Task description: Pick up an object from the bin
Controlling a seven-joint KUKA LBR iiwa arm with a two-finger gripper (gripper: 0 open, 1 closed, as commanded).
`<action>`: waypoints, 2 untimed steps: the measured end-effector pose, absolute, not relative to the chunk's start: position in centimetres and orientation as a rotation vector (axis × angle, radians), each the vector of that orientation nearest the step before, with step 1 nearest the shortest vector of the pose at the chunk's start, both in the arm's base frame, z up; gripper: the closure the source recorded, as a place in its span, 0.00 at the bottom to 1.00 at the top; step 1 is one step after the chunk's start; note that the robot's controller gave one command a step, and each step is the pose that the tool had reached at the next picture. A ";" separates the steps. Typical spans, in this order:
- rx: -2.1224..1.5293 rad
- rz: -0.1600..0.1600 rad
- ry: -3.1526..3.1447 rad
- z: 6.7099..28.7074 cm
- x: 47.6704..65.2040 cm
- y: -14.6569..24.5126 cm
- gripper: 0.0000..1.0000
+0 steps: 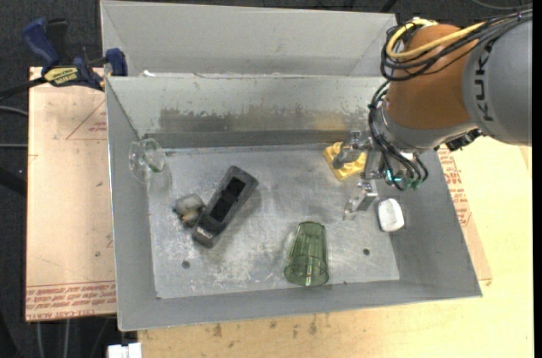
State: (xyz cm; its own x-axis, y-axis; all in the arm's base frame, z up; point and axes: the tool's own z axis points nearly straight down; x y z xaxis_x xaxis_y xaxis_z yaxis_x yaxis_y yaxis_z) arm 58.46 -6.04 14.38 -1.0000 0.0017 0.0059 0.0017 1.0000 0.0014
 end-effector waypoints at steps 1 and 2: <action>-0.001 -0.001 -3.143 14.7 58.6 -6.0 0.00; 0.154 -0.001 -3.131 7.6 57.5 -5.6 1.00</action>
Offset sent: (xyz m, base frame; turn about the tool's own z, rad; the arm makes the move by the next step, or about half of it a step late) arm -0.0112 0.0039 -0.0738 -0.0995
